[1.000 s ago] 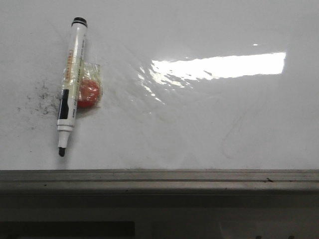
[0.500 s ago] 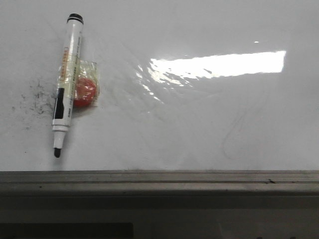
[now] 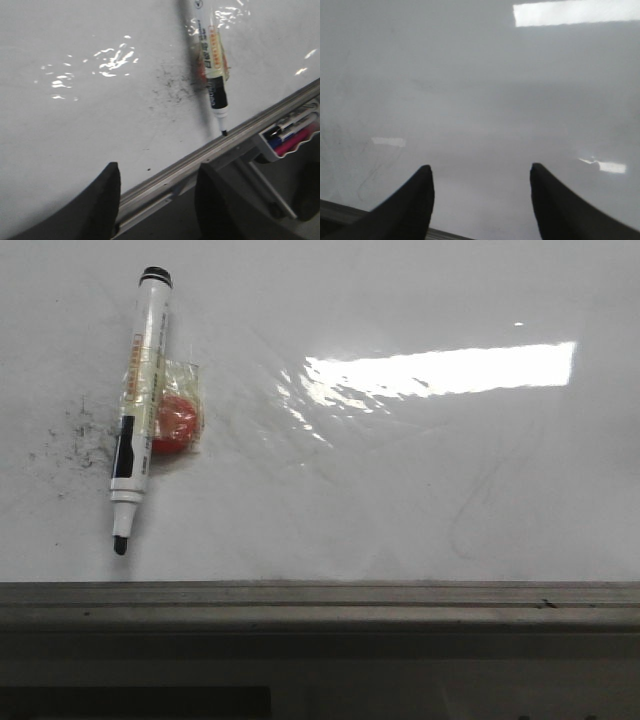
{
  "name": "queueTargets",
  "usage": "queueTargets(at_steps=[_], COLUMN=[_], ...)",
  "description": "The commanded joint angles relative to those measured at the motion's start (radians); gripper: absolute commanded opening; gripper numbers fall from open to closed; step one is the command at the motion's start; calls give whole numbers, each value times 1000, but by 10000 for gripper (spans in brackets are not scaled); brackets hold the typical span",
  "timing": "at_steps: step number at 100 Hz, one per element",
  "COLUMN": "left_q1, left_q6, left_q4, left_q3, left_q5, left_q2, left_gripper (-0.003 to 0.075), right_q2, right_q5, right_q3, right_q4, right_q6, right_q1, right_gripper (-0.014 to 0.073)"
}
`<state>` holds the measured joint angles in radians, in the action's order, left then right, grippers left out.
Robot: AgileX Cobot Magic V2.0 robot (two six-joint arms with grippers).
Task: Write number 8 on whiteboard
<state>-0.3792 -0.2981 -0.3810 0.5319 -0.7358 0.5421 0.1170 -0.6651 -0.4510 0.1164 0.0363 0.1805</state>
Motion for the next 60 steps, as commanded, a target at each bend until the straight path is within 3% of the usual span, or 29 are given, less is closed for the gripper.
queueTargets(at_steps=[1,60], left_q1=[-31,-73], left_q6=[31,25], left_q4=[-110,-433], left_q3=[36,36], left_q5=[87,171], left_q2=[52,368], left_gripper=[334,334], right_q2=[38,58], right_q5=[68,75], right_q3=[-32,-32], right_q4=[-9,6], right_q6=[10,10], right_q1=[13,13], right_gripper=[386,386])
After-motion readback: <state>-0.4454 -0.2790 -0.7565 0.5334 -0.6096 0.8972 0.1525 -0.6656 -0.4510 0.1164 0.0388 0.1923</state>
